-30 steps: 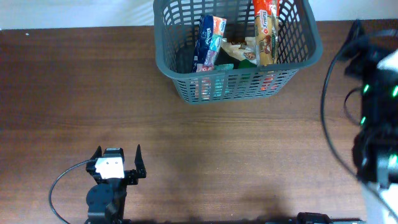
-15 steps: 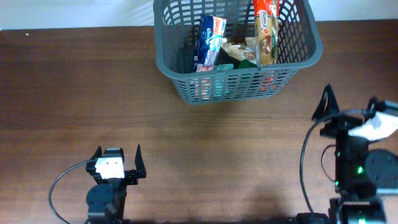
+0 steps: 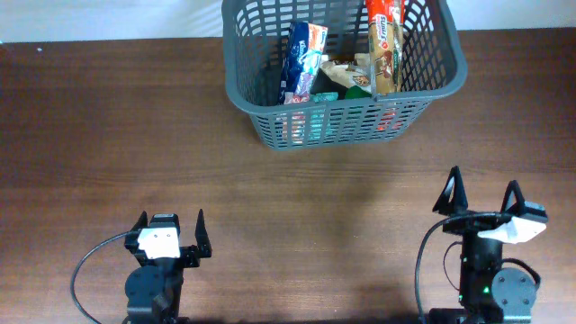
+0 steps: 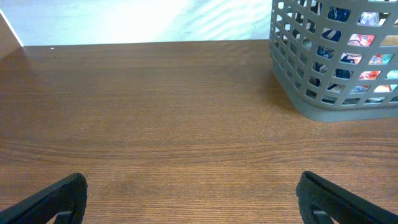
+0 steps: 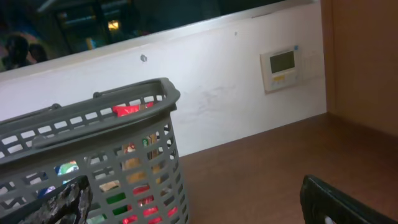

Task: Pack container

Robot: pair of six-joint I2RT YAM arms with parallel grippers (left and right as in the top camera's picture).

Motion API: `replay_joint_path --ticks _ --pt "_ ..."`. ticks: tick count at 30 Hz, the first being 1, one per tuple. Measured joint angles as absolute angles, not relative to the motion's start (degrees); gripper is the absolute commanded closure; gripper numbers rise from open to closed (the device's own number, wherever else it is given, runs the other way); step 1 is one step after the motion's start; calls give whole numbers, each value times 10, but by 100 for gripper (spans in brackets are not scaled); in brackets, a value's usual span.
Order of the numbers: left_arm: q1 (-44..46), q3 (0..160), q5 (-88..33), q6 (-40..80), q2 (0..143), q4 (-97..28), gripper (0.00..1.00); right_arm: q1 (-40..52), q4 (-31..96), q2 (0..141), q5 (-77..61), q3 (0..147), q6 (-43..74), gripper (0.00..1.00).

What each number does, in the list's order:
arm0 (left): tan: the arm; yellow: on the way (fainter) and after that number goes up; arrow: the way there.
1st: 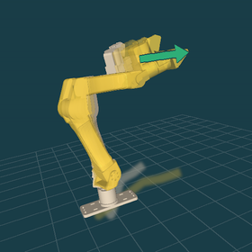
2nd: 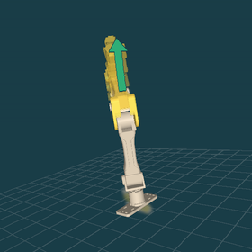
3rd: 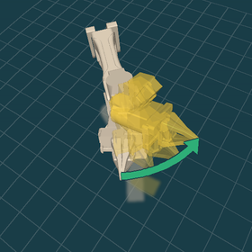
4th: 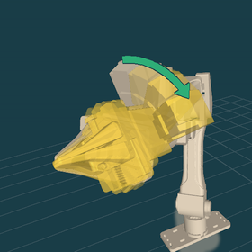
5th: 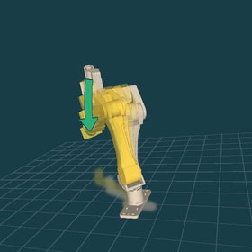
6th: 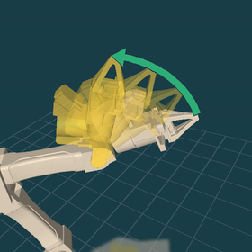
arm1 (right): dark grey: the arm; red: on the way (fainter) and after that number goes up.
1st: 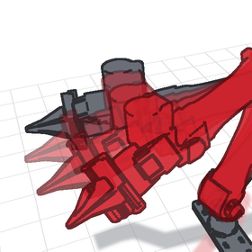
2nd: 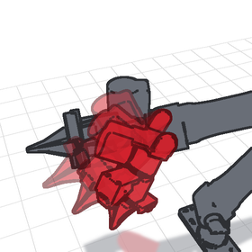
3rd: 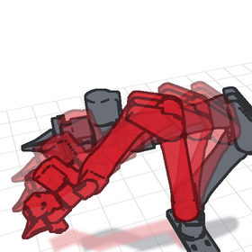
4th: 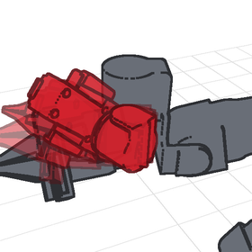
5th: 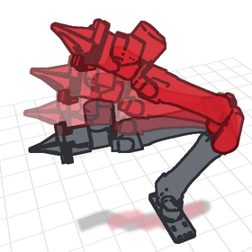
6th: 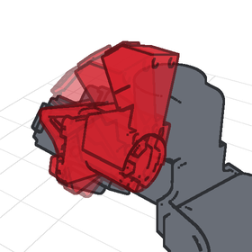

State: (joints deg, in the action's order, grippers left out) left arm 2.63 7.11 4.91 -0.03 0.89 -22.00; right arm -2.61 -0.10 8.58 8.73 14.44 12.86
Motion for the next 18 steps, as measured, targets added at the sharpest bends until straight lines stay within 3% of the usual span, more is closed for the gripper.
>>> replay_joint_path --ticks 18 --pt "26 71 49 0 9 -220 1 -26 -1 15 71 72 131 1"
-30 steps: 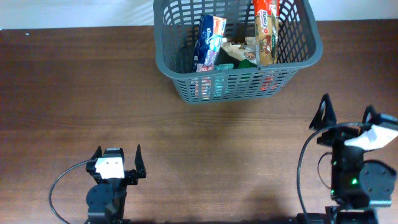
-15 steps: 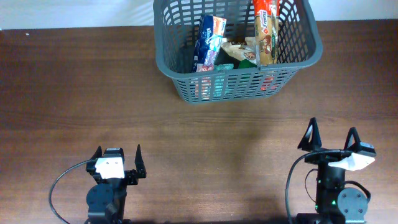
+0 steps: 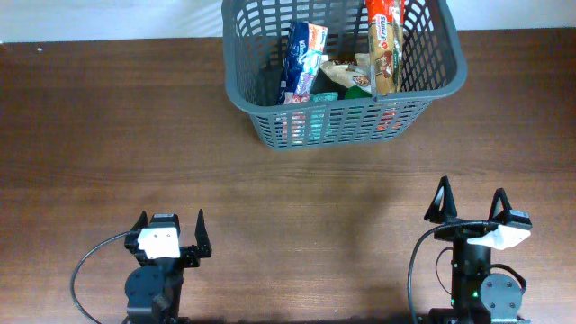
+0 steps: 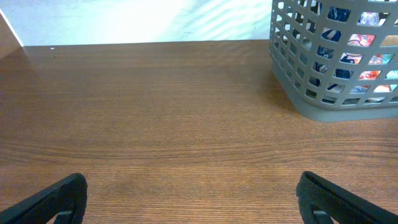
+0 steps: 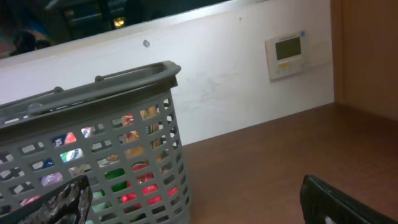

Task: Pack container

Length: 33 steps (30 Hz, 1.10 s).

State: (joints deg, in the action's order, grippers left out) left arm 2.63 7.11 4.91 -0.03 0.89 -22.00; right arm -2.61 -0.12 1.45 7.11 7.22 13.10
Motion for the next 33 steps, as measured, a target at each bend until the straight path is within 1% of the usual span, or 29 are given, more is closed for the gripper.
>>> replay_joint_path --ticks 15,22,33 --pt "26 71 49 0 9 -220 1 -26 -36 9 32 18 131 1" --pt "26 71 49 0 9 -220 1 -20 -31 9 27 7 119 1" --pt "26 71 49 0 9 -220 1 -13 41 8 1 6 108 1"
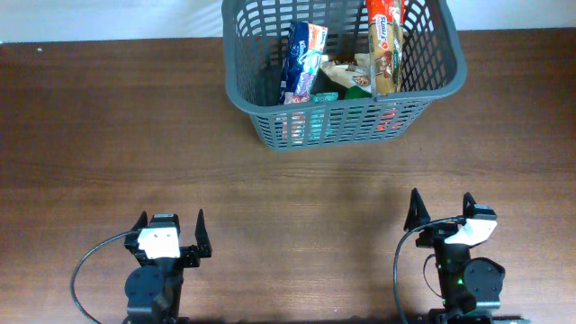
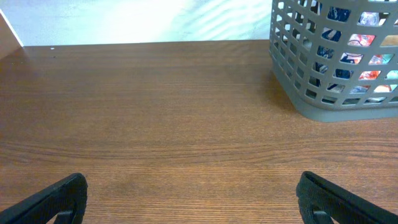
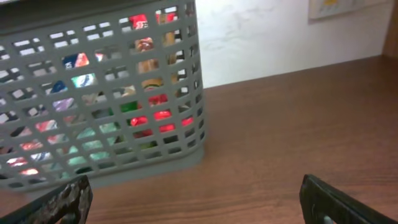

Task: Pack container

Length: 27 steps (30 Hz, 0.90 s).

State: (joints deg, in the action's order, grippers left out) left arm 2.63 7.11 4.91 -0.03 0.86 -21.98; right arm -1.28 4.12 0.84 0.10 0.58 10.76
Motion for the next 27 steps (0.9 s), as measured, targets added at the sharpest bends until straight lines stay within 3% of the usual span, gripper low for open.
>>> replay_joint_path --ticks 27 --pt "26 71 49 0 8 -220 1 -13 41 8 -2 6 98 1"
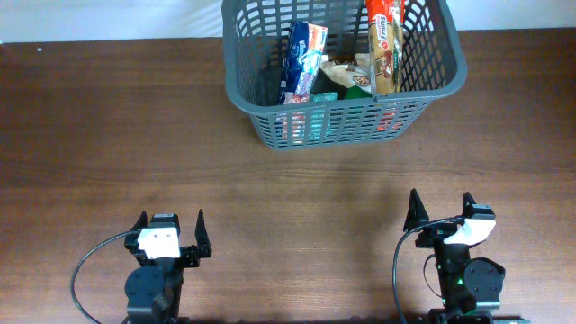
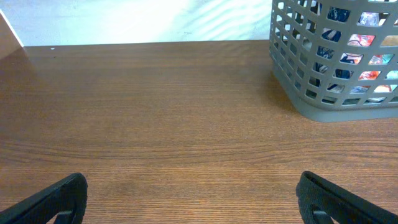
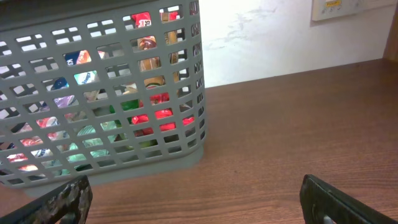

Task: Pack container

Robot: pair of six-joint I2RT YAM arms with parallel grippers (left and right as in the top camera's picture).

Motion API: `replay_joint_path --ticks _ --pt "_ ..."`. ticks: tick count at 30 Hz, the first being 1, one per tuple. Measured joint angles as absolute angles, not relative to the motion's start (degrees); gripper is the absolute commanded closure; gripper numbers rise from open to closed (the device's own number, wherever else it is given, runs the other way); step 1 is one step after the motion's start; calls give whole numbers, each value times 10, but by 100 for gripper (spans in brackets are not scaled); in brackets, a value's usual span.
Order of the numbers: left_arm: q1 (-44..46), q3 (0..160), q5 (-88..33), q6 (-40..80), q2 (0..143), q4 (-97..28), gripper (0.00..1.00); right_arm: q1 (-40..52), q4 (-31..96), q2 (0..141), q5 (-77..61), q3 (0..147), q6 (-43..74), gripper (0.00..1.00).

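A grey plastic basket (image 1: 270,133) stands at the far middle of the table, holding several snack packs: a blue and white pack (image 1: 302,59), a tall red and tan pack (image 1: 384,45), and others below. The left wrist view shows the basket (image 2: 311,111) at upper right, the right wrist view shows the basket (image 3: 112,163) at upper left. My left gripper (image 1: 171,225) rests near the front edge at left, open and empty. My right gripper (image 1: 441,209) rests near the front edge at right, open and empty.
The brown wooden table (image 1: 117,135) runs to a white wall (image 2: 124,18) at the back. A wall thermostat (image 3: 339,6) shows at the top right of the right wrist view.
The right wrist view has tilted up very slightly, so the basket sits a little higher in it. The left arm and the basket's contents look unchanged.
My right gripper stood open at the far right, tilted up towards the wall. It then sat a little lower and further left, and later near the front edge facing the basket, where it stays. The left gripper stayed open and still throughout.
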State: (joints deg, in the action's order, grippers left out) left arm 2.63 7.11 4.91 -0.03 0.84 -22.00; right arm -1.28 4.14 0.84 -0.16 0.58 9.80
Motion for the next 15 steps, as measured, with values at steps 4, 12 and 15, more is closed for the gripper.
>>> replay_joint_path --ticks 4,12,15 --pt "26 71 49 0 8 -220 1 -13 41 8 -2 6 96 1" --pt "26 71 49 0 8 -220 1 -13 41 8 -2 6 94 1" --pt "26 71 49 0 8 -220 1 -13 41 8 -2 6 92 1"
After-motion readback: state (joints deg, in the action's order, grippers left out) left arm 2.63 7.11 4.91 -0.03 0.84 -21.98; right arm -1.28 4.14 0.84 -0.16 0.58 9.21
